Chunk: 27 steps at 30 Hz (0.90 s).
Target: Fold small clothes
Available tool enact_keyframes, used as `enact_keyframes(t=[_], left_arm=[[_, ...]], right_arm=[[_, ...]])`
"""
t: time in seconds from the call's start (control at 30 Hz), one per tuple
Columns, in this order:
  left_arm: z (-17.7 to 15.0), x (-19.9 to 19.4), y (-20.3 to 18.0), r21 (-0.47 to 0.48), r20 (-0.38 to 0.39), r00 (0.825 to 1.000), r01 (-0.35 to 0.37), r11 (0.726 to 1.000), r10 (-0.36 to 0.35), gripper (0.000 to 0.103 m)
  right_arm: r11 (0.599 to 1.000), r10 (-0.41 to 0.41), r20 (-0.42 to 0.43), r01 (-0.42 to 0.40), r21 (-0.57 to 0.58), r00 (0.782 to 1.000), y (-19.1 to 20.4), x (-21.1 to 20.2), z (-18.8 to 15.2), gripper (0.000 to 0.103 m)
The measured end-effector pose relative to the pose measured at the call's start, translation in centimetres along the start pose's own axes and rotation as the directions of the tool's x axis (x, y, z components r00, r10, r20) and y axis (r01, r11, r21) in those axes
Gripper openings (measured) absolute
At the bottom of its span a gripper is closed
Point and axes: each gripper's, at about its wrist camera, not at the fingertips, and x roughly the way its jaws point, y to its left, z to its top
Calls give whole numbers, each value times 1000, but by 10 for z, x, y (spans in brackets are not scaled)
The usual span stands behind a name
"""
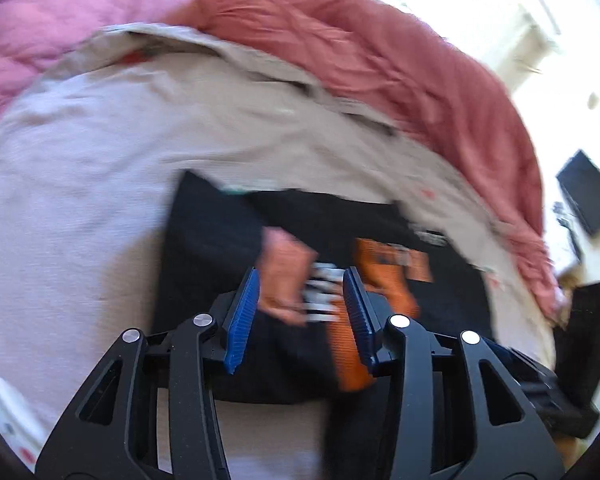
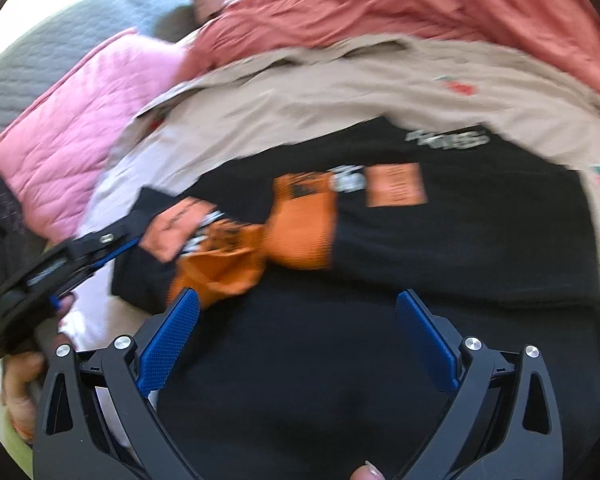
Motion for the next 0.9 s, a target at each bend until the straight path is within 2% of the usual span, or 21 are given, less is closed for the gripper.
enact_keyframes(t=[0.07,0.17,0.27,0.33,0.37,0.4,0.43,0.5,0.57,0.73,0.9], left_arm=[[3,-1,14,-35,9,999,-47,998,48,36],[8,-4,27,-48,27,994,-105,993,107,42],[10,-8,35,-57,40,990,-129,990,132,46],[11,-10,39,-62,48,989,-134,989,137,46],[11,-13,42,-68,52,989,-135,989,138,47],[12,-14,44,-76,57,988,-138,988,142,49],[13,-15,48,-82,62,988,-138,987,144,55],[14,-19,52,-98,76,986,-142,985,149,61],[17,-22,55,-101,91,986,-132,986,141,61],[20,-29,48,-69,128,984,-114,991,122,64],[19,-28,37,-31,133,983,-123,992,126,65]], right_arm=[[999,36,-27,-36,-2,999,15,13,2,98],[998,54,-56,-54,12,997,33,31,6,98],[991,106,-75,-99,90,992,40,46,13,98],[989,94,-82,-84,120,992,41,55,17,97],[988,96,-91,-83,131,991,42,60,19,81],[986,112,-103,-97,137,988,43,64,20,49],[986,115,-116,-99,131,987,44,68,20,40],[992,95,-108,-86,91,990,49,66,23,22],[995,100,-55,-99,34,993,54,53,27,18],[995,80,71,-75,-62,994,51,7,51,16],[996,-23,212,41,-81,977,4,-53,79,16]])
